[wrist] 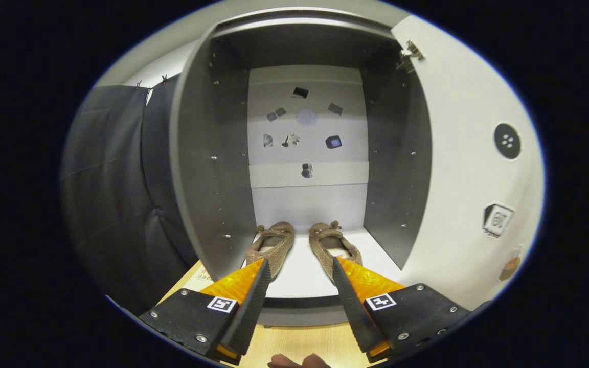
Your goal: Open the shoe cabinet door, grab the shoes and put them into the shoe cabinet, then close the shoe cabinet door.
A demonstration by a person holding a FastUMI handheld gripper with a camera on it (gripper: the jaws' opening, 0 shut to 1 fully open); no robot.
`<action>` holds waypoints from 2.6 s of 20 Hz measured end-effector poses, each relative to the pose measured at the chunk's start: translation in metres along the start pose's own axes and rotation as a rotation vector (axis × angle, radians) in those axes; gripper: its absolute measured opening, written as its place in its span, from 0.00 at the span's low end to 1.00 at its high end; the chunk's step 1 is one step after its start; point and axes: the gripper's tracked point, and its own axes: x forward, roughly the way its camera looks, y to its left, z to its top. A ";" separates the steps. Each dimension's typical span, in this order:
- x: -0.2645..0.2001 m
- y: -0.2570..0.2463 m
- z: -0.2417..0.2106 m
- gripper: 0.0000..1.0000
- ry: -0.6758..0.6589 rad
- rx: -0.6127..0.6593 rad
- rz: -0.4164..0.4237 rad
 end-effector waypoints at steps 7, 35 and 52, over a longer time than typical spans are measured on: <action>-0.100 -0.005 0.011 0.88 -0.033 0.001 0.028; -0.259 -0.267 -0.030 0.90 -0.049 0.156 0.251; -0.208 -0.160 -0.022 0.91 -0.055 0.112 0.236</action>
